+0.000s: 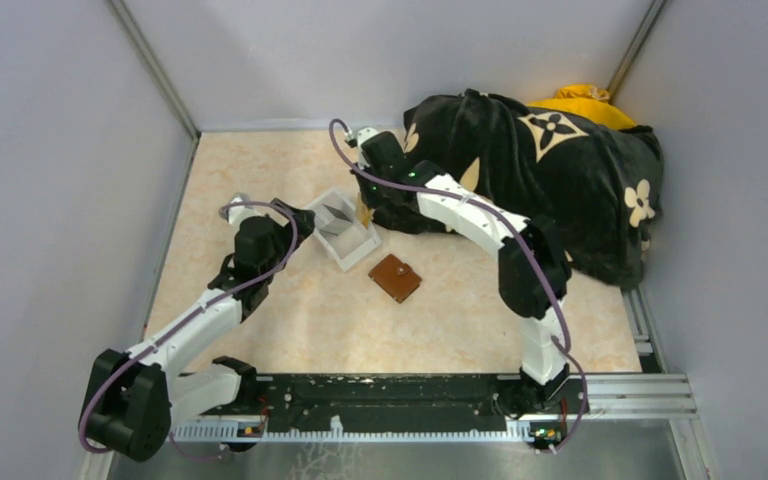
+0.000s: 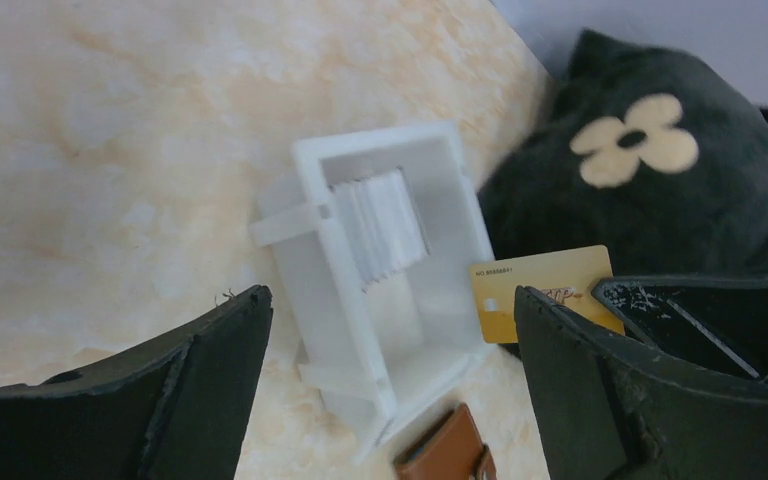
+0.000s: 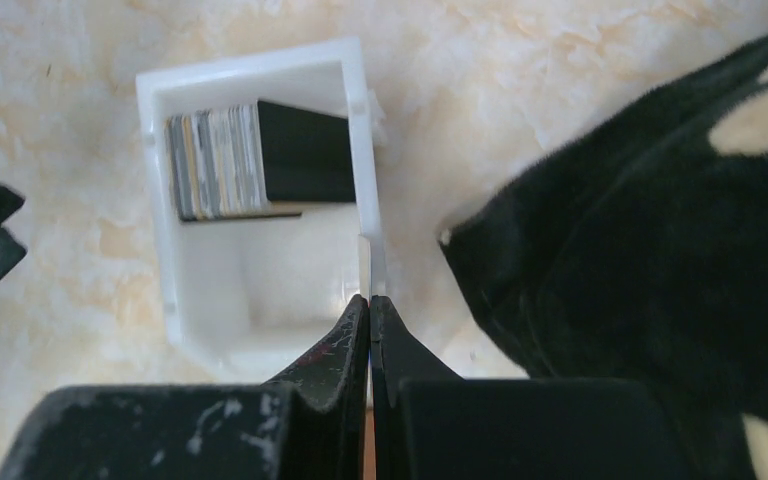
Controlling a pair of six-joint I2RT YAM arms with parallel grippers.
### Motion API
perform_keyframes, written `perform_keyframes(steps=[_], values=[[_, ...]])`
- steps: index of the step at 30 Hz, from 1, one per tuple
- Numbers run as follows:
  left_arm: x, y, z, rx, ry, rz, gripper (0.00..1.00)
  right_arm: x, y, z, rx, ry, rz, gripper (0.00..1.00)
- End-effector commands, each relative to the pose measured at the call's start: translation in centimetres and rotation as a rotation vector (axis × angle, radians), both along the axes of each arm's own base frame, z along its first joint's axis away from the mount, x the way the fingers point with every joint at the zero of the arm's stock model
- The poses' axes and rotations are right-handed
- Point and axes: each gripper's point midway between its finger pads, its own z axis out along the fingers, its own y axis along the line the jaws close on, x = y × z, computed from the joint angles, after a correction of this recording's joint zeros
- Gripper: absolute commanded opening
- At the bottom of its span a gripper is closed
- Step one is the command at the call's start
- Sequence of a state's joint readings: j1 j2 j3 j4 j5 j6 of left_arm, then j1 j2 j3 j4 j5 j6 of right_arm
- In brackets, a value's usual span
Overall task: Put the credit cards into the card holder
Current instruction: Pick up the credit card from the storage box.
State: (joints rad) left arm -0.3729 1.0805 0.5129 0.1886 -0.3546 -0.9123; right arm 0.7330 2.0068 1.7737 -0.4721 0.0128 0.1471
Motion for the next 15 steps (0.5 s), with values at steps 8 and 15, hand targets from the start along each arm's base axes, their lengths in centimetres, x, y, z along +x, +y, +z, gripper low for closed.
perform_keyframes(steps=[8, 15], values=[[-4.6, -11.0, 7.2, 0.057, -0.368, -0.813, 0.87, -8.7, -5.4, 8.5, 0.175, -0.057, 0.115, 0.00], [-9.5, -14.0, 6.8, -0.015, -0.403, -1.153, 0.83, -13.8, -7.6, 7.1, 0.272, 0.053, 0.198, 0.00]])
